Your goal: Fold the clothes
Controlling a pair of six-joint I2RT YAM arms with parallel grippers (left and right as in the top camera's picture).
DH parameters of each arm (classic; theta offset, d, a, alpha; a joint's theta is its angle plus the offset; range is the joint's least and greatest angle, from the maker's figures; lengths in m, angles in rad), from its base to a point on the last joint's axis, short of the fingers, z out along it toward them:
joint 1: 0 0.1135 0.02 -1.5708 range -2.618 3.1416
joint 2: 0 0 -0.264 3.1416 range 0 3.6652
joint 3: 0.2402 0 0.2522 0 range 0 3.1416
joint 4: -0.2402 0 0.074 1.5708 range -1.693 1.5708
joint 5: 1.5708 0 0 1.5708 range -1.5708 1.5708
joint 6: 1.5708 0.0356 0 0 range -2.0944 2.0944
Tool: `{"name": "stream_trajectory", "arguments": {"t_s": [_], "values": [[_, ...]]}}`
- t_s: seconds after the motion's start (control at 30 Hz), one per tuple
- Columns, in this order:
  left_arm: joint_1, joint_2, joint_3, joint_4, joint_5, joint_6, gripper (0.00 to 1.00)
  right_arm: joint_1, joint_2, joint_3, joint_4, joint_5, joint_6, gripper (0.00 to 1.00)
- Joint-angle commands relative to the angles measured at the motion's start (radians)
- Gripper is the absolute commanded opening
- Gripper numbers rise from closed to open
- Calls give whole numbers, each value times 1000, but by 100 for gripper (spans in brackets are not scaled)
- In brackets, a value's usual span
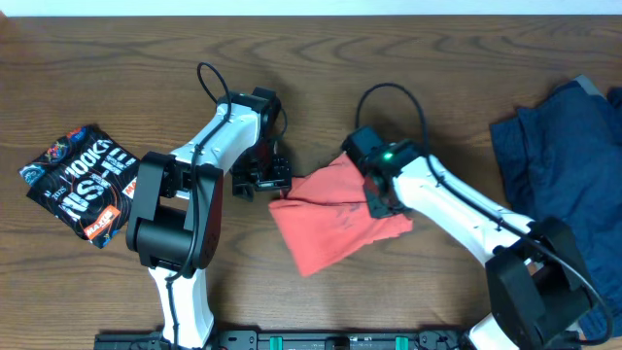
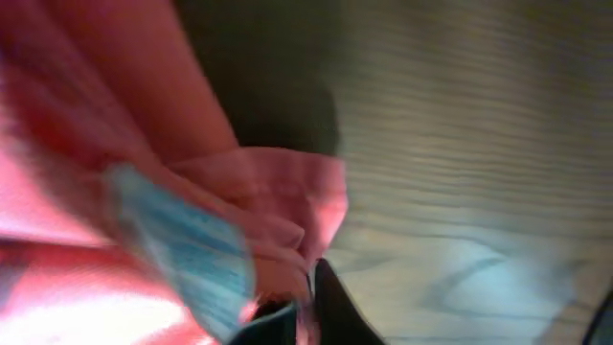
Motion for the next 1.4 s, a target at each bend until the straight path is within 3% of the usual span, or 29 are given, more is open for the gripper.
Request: {"name": "stream_trajectory", "arguments": {"t_s": [0.0, 0.13, 0.3, 0.53, 0.8, 0.93, 1.07, 1.37], "values": [[-2, 7, -5, -19, 0, 9, 73, -27, 4, -6, -6, 55, 34, 14], [-2, 7, -5, -66, 37, -10, 73, -42, 5, -40, 23, 56, 4, 39], [-5, 2, -5, -95, 142, -10, 73, -81, 6, -104, 221, 59, -86, 41], [-15, -28, -5, -93, 141, -9, 73, -208, 10, -98, 444, -7, -246, 42], [23, -122, 11, 27, 122, -9, 73, -260, -71, 62, 140, -163, -191, 46], [23, -183, 13, 187, 123, 41, 74, -245, -152, 81, -1, -397, -186, 47], [-6, -179, 11, 323, 127, 159, 86, -220, -158, 75, -106, -481, -177, 42], [-70, -105, 10, 359, 152, 197, 87, -152, -153, -110, -44, -481, -153, 40]]}}
